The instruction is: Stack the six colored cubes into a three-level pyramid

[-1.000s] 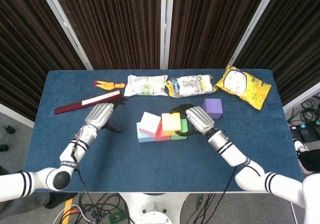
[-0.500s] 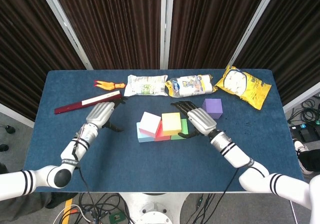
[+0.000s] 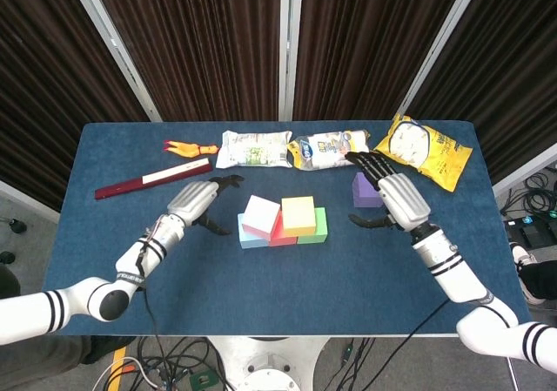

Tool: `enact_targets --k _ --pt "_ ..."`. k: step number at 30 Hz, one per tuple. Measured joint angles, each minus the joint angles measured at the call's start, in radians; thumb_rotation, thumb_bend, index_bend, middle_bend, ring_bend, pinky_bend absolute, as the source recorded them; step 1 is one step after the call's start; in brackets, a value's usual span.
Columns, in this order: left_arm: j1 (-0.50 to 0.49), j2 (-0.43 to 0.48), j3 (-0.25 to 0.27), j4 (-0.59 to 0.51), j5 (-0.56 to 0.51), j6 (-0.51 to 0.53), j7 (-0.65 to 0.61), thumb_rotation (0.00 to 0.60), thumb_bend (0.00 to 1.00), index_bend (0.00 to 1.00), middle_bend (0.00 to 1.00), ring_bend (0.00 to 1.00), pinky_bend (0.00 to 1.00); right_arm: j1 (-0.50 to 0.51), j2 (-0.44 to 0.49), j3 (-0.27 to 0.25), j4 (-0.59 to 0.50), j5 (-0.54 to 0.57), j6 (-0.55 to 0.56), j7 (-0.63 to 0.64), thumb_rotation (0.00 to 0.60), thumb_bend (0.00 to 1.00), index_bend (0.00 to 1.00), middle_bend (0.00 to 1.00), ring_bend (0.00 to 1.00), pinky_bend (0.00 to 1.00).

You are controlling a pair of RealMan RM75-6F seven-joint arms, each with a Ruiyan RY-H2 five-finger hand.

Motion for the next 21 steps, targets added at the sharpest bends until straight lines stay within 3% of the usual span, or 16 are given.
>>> enact_targets --k 12,21 --pt "-0.058 -0.020 -0.007 0.096 0.032 -0.141 -0.075 0.600 0.00 0.21 0.15 0.09 0.28 -0.036 0.005 -0.014 0.020 -0.007 0.018 0.046 0.600 0.12 0.00 0.06 0.00 0.00" --pt "-0.078 -0.055 -0.001 0.141 0.031 -0.162 -0.108 0.600 0.00 0.27 0.15 0.09 0.28 -0.036 -0.008 -0.013 0.045 -0.011 0.008 0.068 0.600 0.12 0.00 0.07 0.00 0.00"
